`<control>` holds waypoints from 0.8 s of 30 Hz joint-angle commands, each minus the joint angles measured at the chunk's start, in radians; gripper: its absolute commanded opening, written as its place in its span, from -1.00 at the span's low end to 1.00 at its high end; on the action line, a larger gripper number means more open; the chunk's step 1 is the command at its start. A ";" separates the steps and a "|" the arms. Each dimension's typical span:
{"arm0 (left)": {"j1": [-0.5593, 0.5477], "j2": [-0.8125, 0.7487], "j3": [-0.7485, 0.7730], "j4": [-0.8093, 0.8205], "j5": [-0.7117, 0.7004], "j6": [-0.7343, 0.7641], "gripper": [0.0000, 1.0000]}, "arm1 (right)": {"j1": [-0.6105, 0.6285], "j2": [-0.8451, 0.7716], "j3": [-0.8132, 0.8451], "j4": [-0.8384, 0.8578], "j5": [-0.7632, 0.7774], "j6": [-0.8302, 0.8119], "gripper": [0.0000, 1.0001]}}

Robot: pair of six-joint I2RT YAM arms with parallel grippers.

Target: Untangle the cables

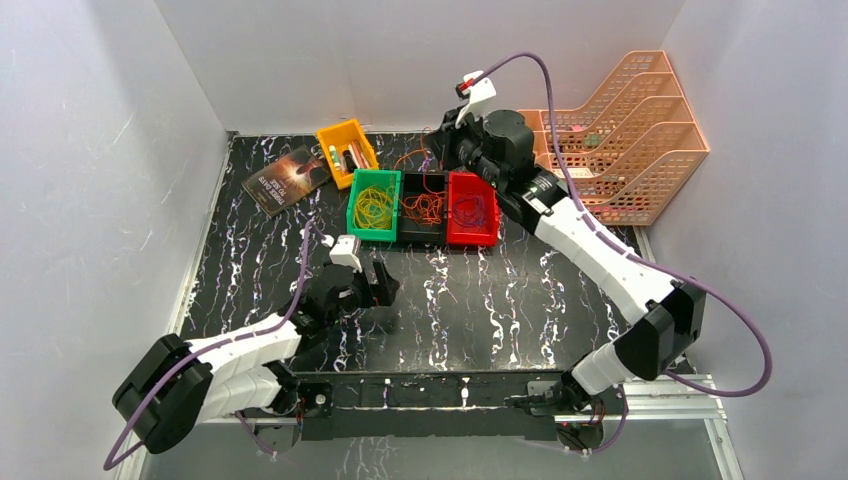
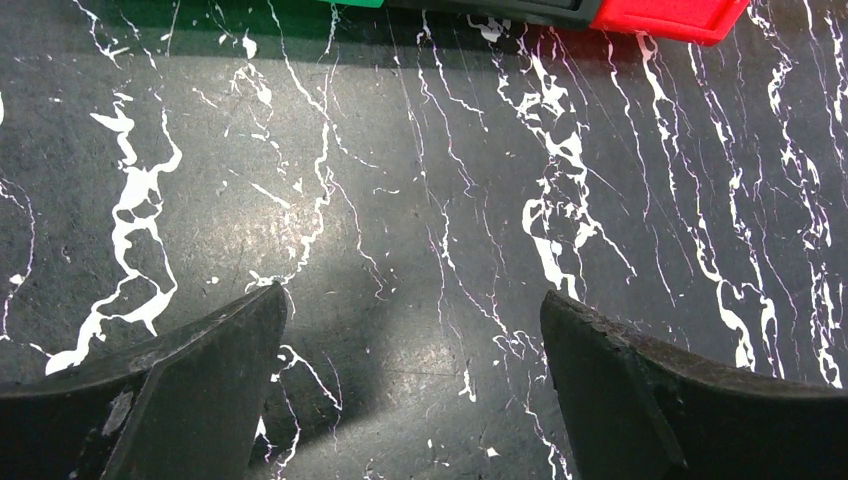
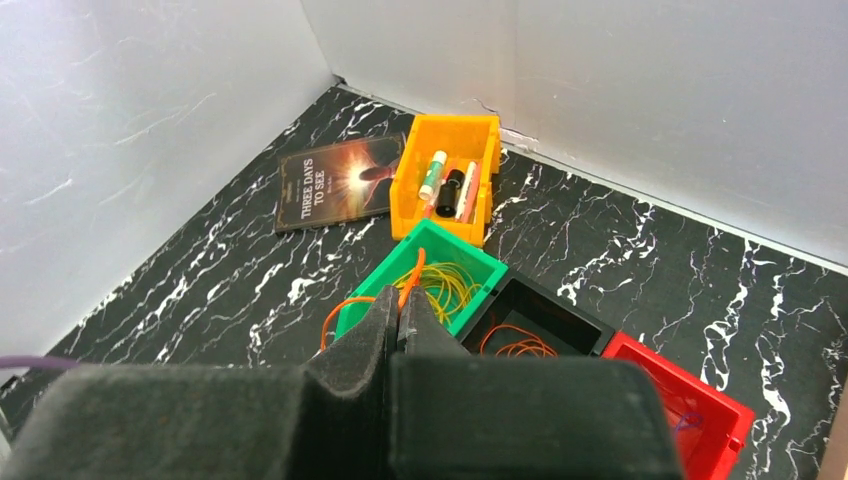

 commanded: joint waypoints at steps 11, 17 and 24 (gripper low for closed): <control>-0.002 -0.058 0.053 -0.096 0.009 0.051 0.97 | -0.162 0.160 -0.045 0.285 -0.294 0.102 -1.00; -0.001 -0.079 0.055 -0.124 -0.010 0.048 0.97 | -0.176 0.223 -0.055 0.318 -0.328 0.111 -1.00; -0.002 -0.097 0.044 -0.131 -0.024 0.047 0.97 | -0.182 0.241 -0.061 0.316 -0.348 0.121 -1.00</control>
